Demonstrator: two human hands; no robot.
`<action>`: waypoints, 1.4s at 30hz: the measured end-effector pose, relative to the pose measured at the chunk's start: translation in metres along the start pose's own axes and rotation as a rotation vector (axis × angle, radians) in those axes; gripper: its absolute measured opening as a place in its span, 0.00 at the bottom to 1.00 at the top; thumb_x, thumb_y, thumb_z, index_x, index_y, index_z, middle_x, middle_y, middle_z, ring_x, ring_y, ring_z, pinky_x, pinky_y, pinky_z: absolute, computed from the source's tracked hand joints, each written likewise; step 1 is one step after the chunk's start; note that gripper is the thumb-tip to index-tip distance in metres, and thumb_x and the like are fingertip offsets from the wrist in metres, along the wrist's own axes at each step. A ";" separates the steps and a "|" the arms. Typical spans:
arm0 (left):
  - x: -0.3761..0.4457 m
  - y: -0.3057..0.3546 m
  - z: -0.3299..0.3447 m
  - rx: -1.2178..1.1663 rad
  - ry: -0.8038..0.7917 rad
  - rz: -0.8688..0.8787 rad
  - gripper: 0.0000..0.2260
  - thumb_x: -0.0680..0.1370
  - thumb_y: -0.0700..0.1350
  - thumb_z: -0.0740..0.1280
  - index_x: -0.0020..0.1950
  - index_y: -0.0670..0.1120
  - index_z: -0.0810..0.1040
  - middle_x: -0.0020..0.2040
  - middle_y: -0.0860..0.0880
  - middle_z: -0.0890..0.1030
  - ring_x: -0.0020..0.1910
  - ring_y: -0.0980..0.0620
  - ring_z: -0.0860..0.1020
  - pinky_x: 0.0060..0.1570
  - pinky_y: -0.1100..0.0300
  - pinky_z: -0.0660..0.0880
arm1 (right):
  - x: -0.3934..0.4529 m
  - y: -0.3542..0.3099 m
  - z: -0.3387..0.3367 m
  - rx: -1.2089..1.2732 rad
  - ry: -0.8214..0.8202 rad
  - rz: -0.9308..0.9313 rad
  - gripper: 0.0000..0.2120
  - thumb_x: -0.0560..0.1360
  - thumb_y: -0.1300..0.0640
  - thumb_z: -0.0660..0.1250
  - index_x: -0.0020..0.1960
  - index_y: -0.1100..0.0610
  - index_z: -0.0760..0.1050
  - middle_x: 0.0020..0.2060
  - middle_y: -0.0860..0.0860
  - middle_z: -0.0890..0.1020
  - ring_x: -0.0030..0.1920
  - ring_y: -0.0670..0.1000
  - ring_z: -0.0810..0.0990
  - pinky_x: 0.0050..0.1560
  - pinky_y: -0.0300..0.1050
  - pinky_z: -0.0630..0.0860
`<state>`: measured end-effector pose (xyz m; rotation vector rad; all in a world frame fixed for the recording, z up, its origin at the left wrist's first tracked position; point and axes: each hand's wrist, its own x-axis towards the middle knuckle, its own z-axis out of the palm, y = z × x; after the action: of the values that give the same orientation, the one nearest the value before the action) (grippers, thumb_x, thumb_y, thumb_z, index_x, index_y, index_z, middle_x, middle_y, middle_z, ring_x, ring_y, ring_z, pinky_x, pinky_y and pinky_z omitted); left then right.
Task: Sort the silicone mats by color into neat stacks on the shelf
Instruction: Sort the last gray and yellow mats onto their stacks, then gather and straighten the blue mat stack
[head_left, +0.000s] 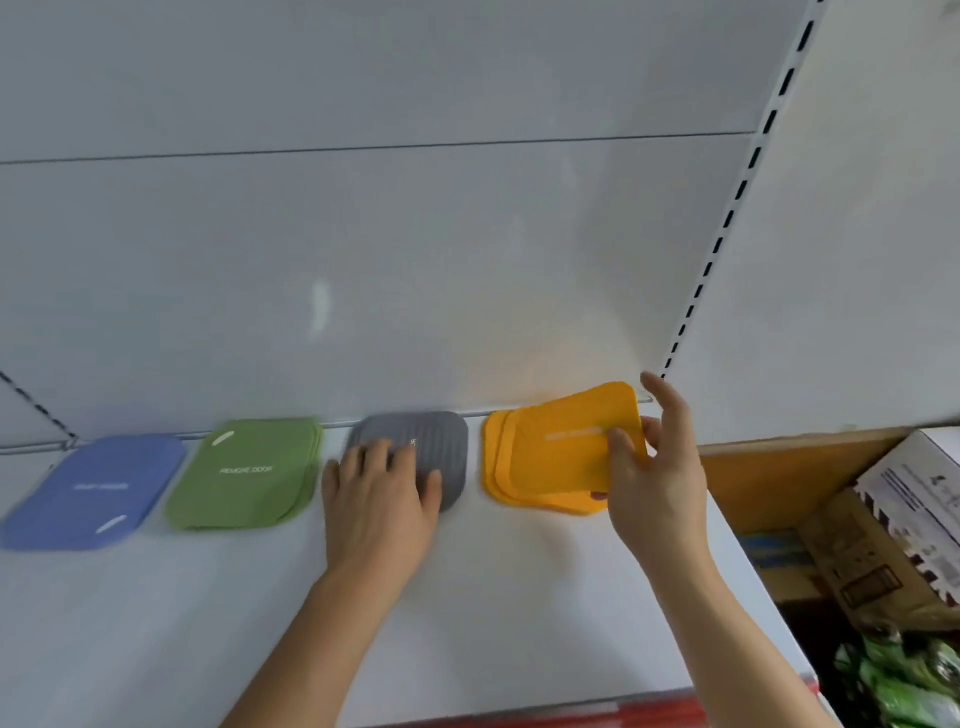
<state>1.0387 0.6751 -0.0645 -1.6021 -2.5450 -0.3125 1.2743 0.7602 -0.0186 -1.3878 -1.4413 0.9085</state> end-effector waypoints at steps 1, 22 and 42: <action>0.000 0.000 0.001 0.007 -0.006 0.000 0.28 0.77 0.60 0.54 0.63 0.44 0.83 0.57 0.43 0.83 0.58 0.36 0.79 0.58 0.40 0.76 | 0.006 0.001 0.005 -0.019 -0.024 -0.022 0.24 0.84 0.58 0.62 0.70 0.33 0.66 0.50 0.42 0.77 0.46 0.47 0.79 0.42 0.56 0.84; -0.034 -0.008 -0.019 0.007 0.024 0.031 0.16 0.77 0.54 0.61 0.53 0.47 0.84 0.50 0.47 0.81 0.52 0.41 0.79 0.51 0.46 0.77 | -0.007 0.036 0.029 -0.840 -0.146 -0.520 0.17 0.78 0.47 0.67 0.60 0.56 0.83 0.67 0.61 0.77 0.71 0.67 0.69 0.65 0.63 0.74; -0.127 -0.257 -0.086 0.002 0.034 -0.045 0.19 0.78 0.55 0.60 0.57 0.45 0.83 0.53 0.47 0.84 0.54 0.43 0.81 0.56 0.47 0.78 | -0.231 -0.059 0.202 -0.813 -0.368 -0.718 0.26 0.79 0.38 0.58 0.59 0.55 0.84 0.63 0.57 0.82 0.70 0.62 0.75 0.67 0.58 0.76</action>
<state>0.8613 0.4353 -0.0356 -1.5276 -2.5584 -0.3389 1.0539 0.5418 -0.0539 -1.0828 -2.5381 0.0788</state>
